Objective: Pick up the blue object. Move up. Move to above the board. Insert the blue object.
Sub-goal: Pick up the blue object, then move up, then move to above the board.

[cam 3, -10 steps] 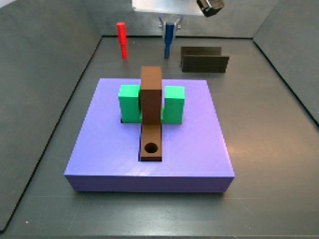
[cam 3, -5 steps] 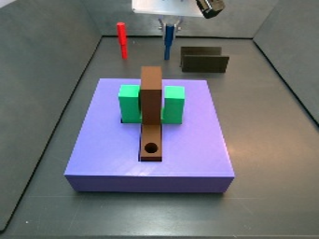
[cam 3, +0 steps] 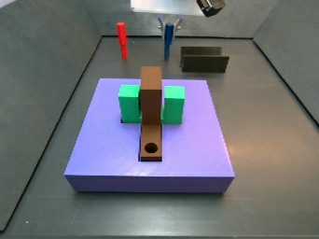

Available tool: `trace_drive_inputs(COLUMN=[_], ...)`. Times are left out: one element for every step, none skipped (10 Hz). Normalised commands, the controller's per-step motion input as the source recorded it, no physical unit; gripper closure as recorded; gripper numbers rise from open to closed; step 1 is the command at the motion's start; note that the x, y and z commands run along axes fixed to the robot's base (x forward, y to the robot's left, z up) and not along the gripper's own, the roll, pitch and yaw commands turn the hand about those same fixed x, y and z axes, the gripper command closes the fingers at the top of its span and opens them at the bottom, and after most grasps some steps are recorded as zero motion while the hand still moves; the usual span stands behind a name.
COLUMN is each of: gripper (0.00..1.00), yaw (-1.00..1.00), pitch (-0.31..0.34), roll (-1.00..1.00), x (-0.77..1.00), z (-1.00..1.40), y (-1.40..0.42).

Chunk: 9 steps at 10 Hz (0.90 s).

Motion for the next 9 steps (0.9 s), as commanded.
trace_drive_inputs(gripper=[1.00,1.00,1.00,1.00,1.00,1.00,1.00,1.00,1.00], yaw=[0.00,0.00,0.00,0.00,-0.03,-0.04,0.00,0.01,0.01], pitch=[0.000,0.000,0.000,0.000,0.036,0.041,0.000,0.015,0.031], roll=[0.00,0.00,0.00,0.00,0.03,0.04,0.00,-0.01,0.01], x=[0.00,0.00,0.00,0.00,-0.05,-0.06,0.00,0.00,-0.02], z=[0.00,0.00,0.00,0.83,0.74,0.57,1.40,1.40,1.40], y=[0.00,0.00,0.00,0.00,0.08,0.07,0.00,0.00,0.00])
